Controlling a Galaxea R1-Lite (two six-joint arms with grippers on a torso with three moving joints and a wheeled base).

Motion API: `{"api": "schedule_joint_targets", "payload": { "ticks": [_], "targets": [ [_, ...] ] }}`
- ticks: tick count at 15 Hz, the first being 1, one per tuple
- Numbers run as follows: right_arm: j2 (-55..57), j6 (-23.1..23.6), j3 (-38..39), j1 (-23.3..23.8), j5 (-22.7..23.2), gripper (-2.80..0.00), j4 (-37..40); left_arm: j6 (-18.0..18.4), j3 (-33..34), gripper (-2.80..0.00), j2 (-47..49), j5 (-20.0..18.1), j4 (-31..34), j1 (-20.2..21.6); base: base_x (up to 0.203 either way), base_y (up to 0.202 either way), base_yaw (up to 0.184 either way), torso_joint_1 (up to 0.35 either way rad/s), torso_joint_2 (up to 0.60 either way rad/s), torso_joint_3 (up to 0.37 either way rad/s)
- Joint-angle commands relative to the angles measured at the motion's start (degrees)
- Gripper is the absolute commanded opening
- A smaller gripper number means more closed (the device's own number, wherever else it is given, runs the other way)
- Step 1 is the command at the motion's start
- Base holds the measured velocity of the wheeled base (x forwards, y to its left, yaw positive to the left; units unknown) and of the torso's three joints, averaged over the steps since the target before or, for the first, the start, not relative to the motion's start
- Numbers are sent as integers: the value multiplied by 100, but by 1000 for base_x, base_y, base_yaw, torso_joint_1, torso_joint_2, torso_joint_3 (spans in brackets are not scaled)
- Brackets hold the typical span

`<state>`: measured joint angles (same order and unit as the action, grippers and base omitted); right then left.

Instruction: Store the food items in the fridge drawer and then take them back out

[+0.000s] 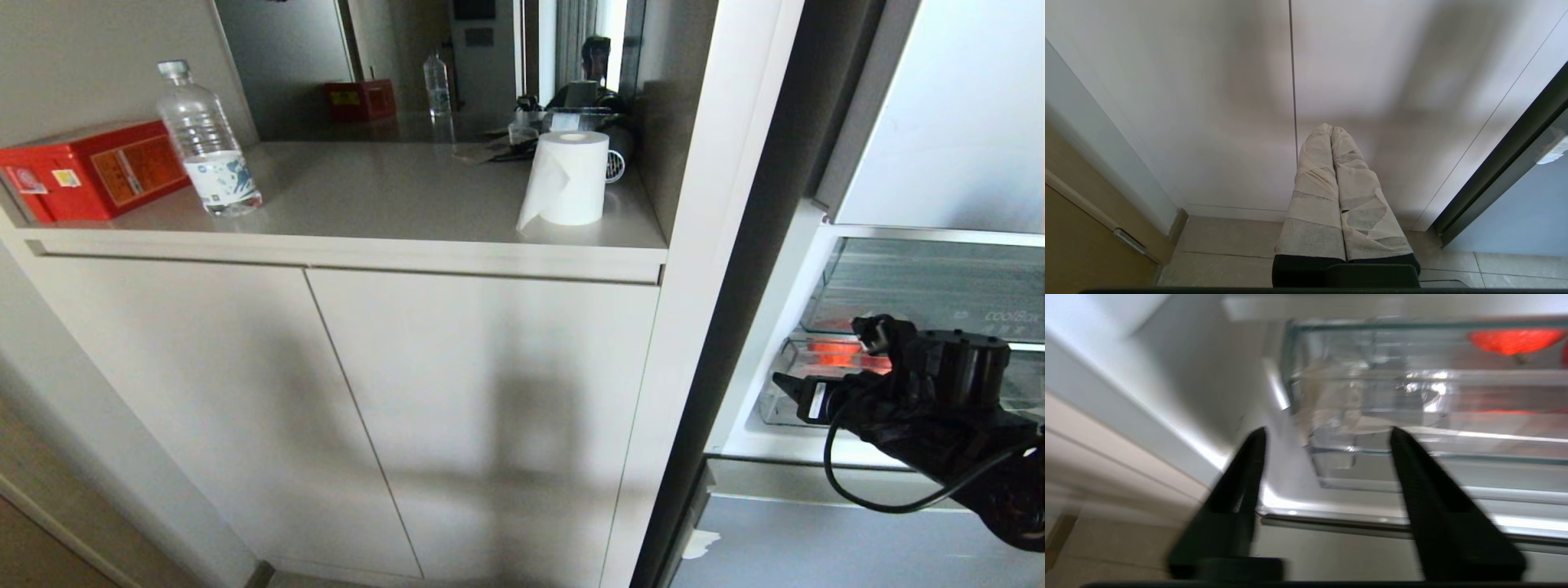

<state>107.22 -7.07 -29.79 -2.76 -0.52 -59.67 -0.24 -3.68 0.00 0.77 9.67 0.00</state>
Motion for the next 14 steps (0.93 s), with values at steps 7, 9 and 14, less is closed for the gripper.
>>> {"api": "schedule_joint_targets", "payload": {
  "ticks": [7,9,14],
  "targets": [
    [71,4,-202,-467,-177,-280,-36,-2,-18,-280,0,2,0,0,0,0,0,0,0,0],
    [63,4,-178,-498,-220,-280,-36,-2,-18,-280,0,2,1,0,0,0,0,0,0,0],
    [-483,-17,468,-532,-221,-280,-36,-2,-18,-280,0,2,8,0,0,0,0,0,0,0]
  ]
}}
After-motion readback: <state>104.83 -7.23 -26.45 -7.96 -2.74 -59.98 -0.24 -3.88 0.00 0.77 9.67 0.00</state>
